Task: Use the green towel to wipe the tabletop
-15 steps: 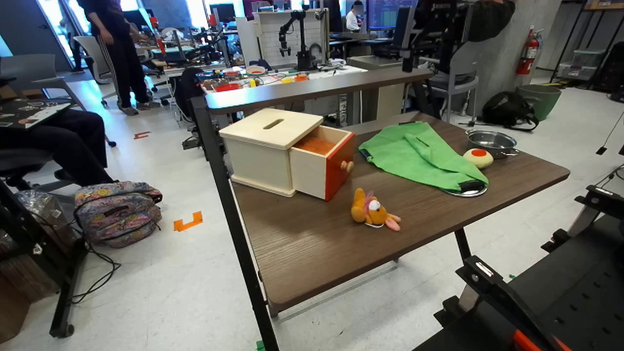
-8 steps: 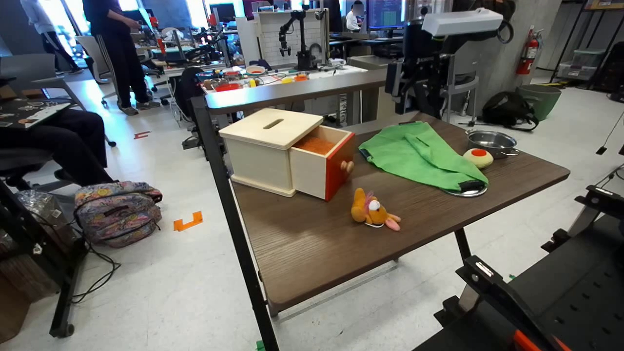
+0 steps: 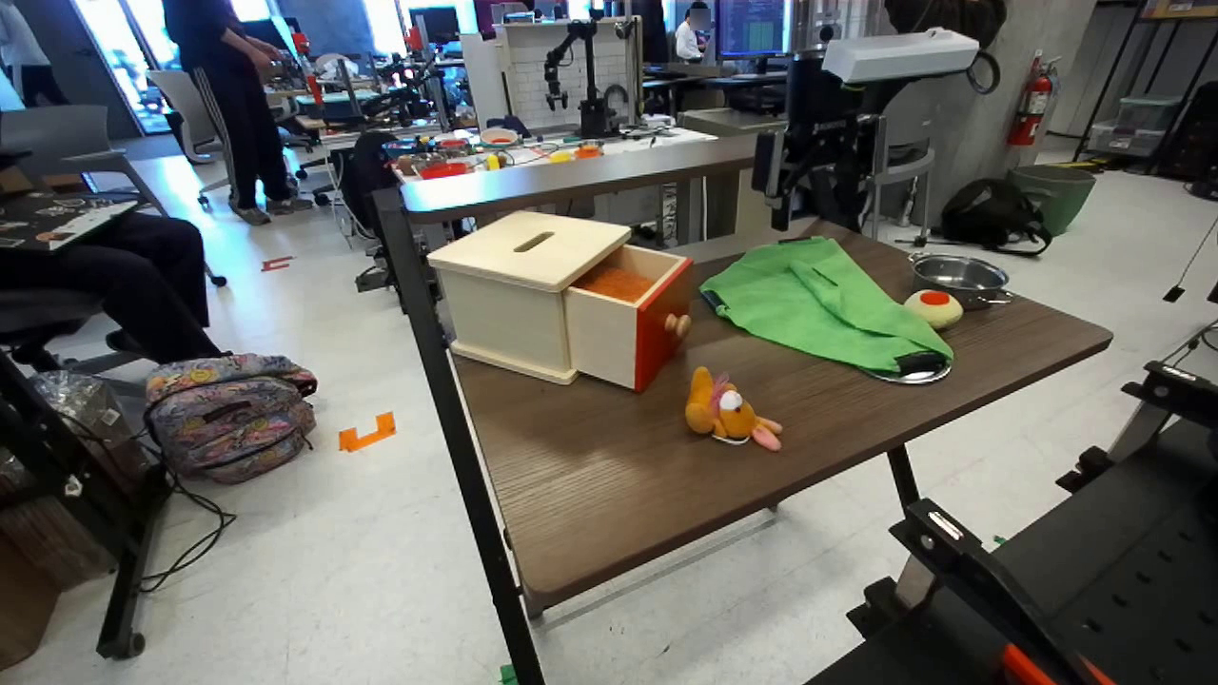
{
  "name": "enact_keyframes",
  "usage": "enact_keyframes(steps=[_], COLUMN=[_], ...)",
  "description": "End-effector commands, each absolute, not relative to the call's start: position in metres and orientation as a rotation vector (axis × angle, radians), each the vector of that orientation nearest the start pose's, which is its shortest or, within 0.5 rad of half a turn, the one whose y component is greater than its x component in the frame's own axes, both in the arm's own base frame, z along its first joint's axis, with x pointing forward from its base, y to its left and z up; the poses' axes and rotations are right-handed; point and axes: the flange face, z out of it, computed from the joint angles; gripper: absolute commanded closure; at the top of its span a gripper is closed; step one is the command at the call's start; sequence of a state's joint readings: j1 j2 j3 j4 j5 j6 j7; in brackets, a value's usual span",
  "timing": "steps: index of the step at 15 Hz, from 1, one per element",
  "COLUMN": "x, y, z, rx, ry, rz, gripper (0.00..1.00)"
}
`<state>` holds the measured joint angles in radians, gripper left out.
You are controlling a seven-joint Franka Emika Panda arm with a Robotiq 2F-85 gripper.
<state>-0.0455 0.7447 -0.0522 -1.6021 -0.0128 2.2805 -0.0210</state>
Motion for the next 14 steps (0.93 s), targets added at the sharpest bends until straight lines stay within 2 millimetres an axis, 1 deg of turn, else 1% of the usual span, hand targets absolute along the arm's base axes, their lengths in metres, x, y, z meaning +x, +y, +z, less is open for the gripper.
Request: enact_keyframes(steps=[1, 5, 8, 11, 14], x=[0.687, 0.687, 0.683, 0.684, 0.688], y=[-0.065, -0.063, -0.057, -0.052, -0.047], z=[0.171, 0.133, 0.107, 0.092, 0.086], rx=[-3.217, -3.248, -3.261, -3.262, -3.261], ry=[0.104, 0.068, 0.037, 0.008, -0.018], rz=[0.064, 0.129, 0.186, 0.205, 0.207], gripper=[0.00, 0.00, 0.00, 0.00, 0.00])
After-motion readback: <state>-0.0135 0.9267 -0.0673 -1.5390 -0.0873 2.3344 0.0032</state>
